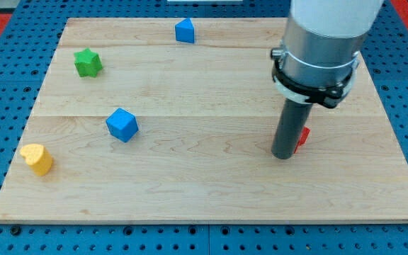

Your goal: Push blue cube below green star

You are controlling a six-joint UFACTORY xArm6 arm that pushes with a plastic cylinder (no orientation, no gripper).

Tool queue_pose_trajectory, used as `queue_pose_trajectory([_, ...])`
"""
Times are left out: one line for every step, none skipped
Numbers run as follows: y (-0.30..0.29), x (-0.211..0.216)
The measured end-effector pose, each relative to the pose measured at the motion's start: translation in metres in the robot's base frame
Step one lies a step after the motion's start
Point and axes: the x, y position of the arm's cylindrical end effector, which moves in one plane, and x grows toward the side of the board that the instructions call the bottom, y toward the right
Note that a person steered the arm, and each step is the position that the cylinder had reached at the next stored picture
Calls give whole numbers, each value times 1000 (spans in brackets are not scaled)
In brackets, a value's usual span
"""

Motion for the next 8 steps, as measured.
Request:
queue_pose_trajectory([45,-17])
queue_pose_trajectory([68,-7])
queue_pose_trajectory([-49,4])
queue_pose_trajectory([-145,-19])
queue_pose_trajectory([-184,-25])
queue_pose_trajectory([-192,-1])
queue_pose_trajectory([-243,-53])
queue_pose_trajectory([-236,-75])
